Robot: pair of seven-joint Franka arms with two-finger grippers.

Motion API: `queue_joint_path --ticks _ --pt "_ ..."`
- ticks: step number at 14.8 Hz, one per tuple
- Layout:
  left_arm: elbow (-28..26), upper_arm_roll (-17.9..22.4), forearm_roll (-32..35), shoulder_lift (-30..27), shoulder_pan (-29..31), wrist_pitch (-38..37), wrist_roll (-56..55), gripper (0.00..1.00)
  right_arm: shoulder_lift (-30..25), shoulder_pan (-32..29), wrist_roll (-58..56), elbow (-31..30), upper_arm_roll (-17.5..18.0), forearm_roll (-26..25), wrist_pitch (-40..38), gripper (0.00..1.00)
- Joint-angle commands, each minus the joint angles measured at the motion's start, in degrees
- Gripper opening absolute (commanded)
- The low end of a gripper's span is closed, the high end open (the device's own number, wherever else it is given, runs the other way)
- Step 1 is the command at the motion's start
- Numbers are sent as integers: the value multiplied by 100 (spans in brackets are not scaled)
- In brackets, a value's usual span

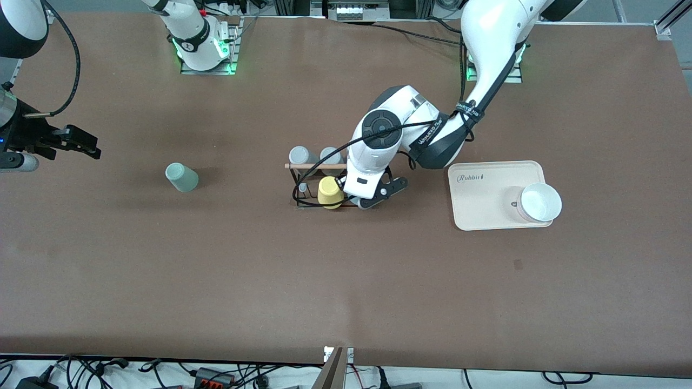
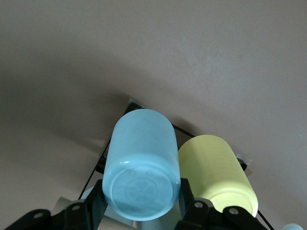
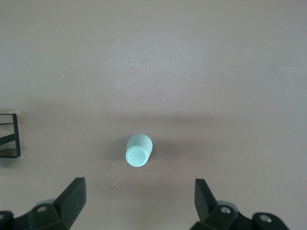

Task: Hang scattered cups on rack with three cups
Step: 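Open the left gripper off the blue cup while the right gripper moves out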

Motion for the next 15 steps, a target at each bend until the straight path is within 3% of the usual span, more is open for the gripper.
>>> queue_joint_path --ticks 1,4,6,7,11,15 --pt "186 35 134 175 -78 15 -101 59 -5 -80 -30 28 74 -62 -26 100" --pt "151 35 161 193 -78 182 -75 67 83 -80 -30 28 74 -54 -79 100" --pt "151 26 161 184 -78 182 -57 97 127 -80 -39 28 74 -54 -79 100" --pt "160 26 161 158 -69 182 -57 99 136 -80 -39 28 74 -54 -79 100" --pt "178 26 161 9 -7 77 4 98 470 8 -118 54 82 -106 -70 100" --pt "195 35 161 -264 98 -415 259 87 671 -9 -39 63 91 -54 -78 100"
